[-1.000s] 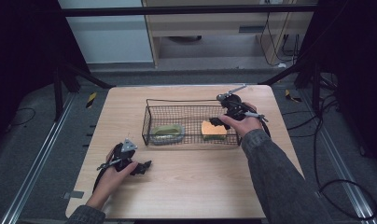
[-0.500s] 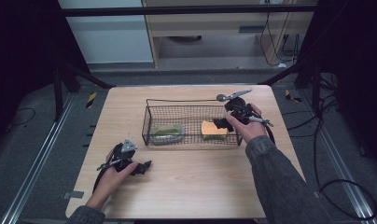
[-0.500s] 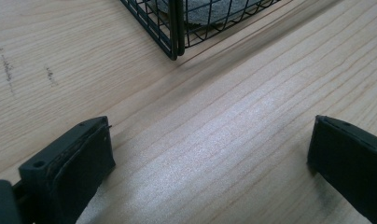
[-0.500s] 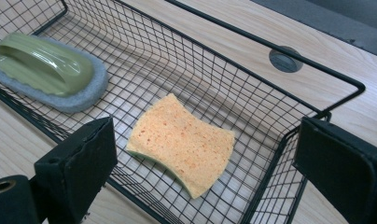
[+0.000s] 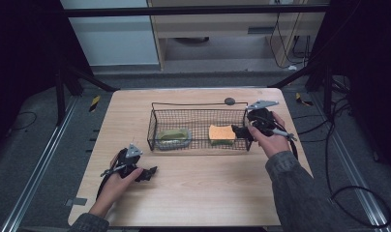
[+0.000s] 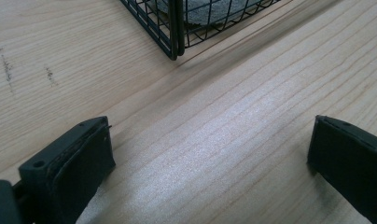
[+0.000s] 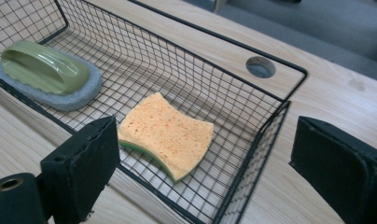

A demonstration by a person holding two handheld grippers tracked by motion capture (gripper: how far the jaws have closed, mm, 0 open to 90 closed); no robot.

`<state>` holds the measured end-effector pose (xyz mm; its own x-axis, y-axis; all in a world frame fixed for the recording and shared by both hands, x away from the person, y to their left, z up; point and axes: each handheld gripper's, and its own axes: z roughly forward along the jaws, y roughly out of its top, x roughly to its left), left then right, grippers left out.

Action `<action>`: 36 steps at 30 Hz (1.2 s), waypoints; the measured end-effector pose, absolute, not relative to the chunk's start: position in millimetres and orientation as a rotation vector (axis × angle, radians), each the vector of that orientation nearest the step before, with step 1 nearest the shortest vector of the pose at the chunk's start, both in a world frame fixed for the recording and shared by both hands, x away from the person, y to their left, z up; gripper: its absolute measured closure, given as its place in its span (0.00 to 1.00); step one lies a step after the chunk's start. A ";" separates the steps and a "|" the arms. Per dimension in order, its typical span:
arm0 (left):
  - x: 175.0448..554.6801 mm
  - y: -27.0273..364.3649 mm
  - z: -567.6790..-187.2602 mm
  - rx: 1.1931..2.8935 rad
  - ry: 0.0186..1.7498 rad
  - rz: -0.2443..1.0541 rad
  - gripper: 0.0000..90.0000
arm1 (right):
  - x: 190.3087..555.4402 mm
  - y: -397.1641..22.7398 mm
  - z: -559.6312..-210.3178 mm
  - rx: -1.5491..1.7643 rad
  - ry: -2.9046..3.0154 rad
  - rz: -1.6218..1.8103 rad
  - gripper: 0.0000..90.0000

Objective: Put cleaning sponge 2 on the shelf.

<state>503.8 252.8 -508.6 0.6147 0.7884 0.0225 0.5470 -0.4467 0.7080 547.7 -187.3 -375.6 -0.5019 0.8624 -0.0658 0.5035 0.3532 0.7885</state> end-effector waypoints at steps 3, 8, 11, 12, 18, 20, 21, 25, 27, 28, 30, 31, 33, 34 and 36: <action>503.8 252.7 -508.6 2.165 1.044 0.462 0.00 | 537.4 -198.6 -378.9 1.177 2.121 1.023 0.11; 503.8 252.7 -508.6 2.165 1.045 0.462 0.00 | 519.7 -216.8 -395.4 1.184 2.114 1.027 0.13; 503.9 252.6 -508.6 2.165 1.045 0.463 0.00 | 509.7 -226.0 -406.6 1.204 2.110 1.031 0.14; 504.0 252.6 -508.6 2.164 1.045 0.461 0.00 | 506.8 -229.1 -410.1 1.212 2.111 1.034 0.14; 504.1 252.4 -508.6 2.163 1.045 0.463 0.00 | 496.8 -246.8 -431.8 1.275 2.102 1.040 0.13; 504.2 252.4 -508.6 2.163 1.046 0.463 0.00 | 495.2 -251.0 -439.7 1.304 2.103 1.041 0.13; 504.0 252.2 -508.7 2.161 1.049 0.460 0.00 | 494.8 -253.1 -445.1 1.310 2.113 1.032 0.13; 504.1 252.2 -508.7 2.161 1.048 0.460 0.00 | 497.6 -256.9 -464.4 1.349 2.143 0.998 0.13; 504.3 252.2 -508.7 2.162 1.046 0.459 0.00 | 501.1 -258.4 -474.6 1.369 2.154 0.978 0.13; 504.3 252.2 -508.7 2.163 1.045 0.459 0.00 | 503.3 -259.5 -479.2 1.380 2.156 0.971 0.13; 504.3 252.2 -508.7 2.163 1.044 0.459 0.00 | 510.0 -262.5 -488.9 1.415 2.139 0.949 0.13; 504.3 252.2 -508.7 2.163 1.044 0.459 0.00 | 512.5 -264.1 -491.1 1.427 2.129 0.945 0.13; 504.4 252.2 -508.7 2.163 1.044 0.459 0.00 | 517.3 -267.6 -494.9 1.469 2.093 0.952 0.13; 504.4 252.2 -508.7 2.163 1.044 0.459 0.00 | 519.6 -269.6 -496.4 1.488 2.074 0.958 0.13; 504.4 252.2 -508.7 2.163 1.044 0.459 0.00 | 522.9 -272.3 -498.4 1.527 2.040 0.963 0.12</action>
<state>504.4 252.2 -508.7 0.6158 0.7877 0.0192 0.5470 -0.4450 0.7091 522.9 -272.3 -498.4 -0.3124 0.9469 0.0755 0.6602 0.1593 0.7340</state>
